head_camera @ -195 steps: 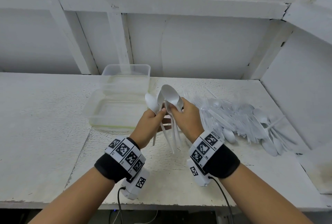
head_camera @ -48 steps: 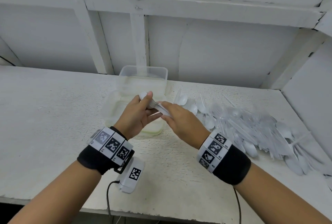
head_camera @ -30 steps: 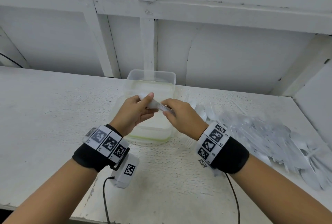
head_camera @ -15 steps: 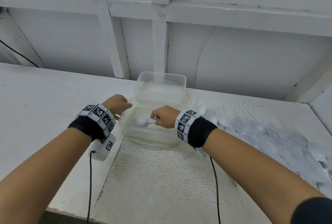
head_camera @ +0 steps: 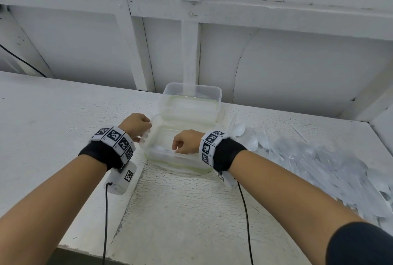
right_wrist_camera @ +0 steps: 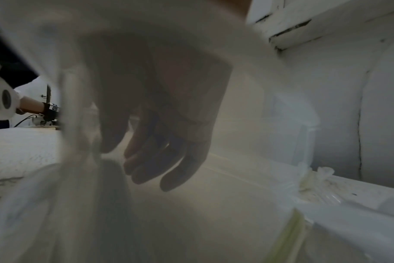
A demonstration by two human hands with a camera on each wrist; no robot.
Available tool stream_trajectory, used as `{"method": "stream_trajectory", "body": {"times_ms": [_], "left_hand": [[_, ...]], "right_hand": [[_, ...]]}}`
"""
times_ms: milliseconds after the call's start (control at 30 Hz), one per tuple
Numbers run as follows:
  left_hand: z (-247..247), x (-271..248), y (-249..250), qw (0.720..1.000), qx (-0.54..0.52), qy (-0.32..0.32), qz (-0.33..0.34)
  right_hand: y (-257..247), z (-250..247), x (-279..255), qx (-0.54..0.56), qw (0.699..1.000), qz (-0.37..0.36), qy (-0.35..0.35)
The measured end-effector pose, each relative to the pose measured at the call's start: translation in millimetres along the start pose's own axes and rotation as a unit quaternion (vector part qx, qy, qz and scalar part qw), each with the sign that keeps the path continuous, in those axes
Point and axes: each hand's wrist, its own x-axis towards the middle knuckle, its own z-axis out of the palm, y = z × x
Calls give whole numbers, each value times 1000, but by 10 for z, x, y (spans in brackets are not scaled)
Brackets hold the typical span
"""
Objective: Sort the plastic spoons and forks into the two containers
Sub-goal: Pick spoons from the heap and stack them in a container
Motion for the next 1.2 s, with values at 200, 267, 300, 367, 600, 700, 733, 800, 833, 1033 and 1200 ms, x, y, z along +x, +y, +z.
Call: {"method": "stream_trajectory", "body": {"times_ms": [200, 267, 300, 367, 600, 700, 733, 800, 833, 1033, 1200], "left_hand": [[-7, -42, 21, 997, 72, 29, 9], [-14, -71, 69, 989, 126, 69, 31], [-2, -104, 113, 985, 139, 90, 55], [65, -233, 244, 978, 126, 120, 118], [804, -910, 688, 945, 47, -2, 324], [1304, -1122, 740, 918, 84, -118, 369], [1466, -1162, 740, 906, 106, -152, 380], [1747, -1207, 726, 879, 168, -205, 396], [1864, -1217, 715, 866, 201, -224, 400], [2265, -1226, 653, 771, 388, -200, 464], [2323, -1224, 623, 740, 430, -190, 481]], "right_hand": [[6, -16, -78, -29, 999, -6, 24], [5, -82, -208, -29, 999, -13, 43], [17, -125, -301, -30, 997, -21, 63], [81, -206, -557, -36, 991, -40, 122], [661, 70, -1792, -30, 968, -7, 249], [990, 364, -2175, -12, 970, 75, 230], [1086, 461, -2281, -7, 969, 98, 225], [1243, 640, -2450, -10, 967, 132, 217], [1305, 718, -2517, -18, 965, 144, 219], [1378, 1020, -2705, -67, 943, 135, 298], [1260, 1098, -2763, -139, 938, 128, 289]]}}
